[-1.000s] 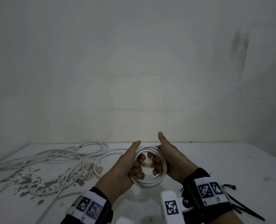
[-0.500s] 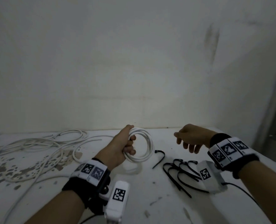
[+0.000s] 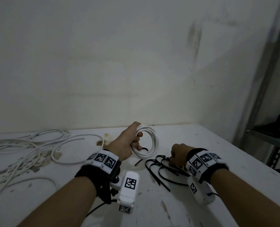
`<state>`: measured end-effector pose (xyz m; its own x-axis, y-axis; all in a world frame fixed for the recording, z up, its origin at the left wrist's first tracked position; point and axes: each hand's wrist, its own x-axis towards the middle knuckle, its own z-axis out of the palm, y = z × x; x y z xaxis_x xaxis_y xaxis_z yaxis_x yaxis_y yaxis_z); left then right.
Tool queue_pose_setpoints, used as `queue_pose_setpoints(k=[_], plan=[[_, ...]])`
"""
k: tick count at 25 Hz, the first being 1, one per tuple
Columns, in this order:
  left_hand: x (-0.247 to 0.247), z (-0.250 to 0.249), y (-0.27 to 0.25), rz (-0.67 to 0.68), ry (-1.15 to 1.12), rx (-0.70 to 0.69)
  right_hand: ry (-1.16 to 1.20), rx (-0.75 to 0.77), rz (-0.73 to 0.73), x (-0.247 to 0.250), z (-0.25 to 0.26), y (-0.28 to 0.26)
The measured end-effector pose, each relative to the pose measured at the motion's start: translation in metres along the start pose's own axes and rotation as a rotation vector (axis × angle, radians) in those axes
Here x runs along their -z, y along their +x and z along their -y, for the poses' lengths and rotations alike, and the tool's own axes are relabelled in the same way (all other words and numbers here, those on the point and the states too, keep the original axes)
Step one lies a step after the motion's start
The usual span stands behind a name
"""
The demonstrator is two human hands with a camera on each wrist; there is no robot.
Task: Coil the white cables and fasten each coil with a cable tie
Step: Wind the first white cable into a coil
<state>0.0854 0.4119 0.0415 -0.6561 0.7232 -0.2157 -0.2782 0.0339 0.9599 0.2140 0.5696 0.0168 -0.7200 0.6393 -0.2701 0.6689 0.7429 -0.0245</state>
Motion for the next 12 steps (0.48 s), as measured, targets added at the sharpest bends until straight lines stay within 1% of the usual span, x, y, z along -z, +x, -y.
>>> queue_pose_setpoints(k=[3, 5, 8, 10, 12], plan=[[-0.003, 0.003, 0.002, 0.002, -0.008, 0.012, 0.062, -0.012, -0.046, -0.002, -0.009, 0.0], [-0.003, 0.005, 0.003, -0.004, -0.01, 0.014, 0.145, -0.026, -0.132, 0.005, -0.013, -0.007], [-0.003, 0.007, 0.005, -0.01, -0.015, 0.015, 0.423, 0.033, -0.284, 0.027, -0.011, -0.022], [-0.003, 0.008, 0.005, -0.005, -0.019, 0.015, 0.639, 0.115, -0.325, 0.042, -0.001, -0.038], [-0.003, 0.007, 0.004, 0.005, -0.02, 0.016, 0.803, 0.192, -0.337, 0.055, 0.012, -0.054]])
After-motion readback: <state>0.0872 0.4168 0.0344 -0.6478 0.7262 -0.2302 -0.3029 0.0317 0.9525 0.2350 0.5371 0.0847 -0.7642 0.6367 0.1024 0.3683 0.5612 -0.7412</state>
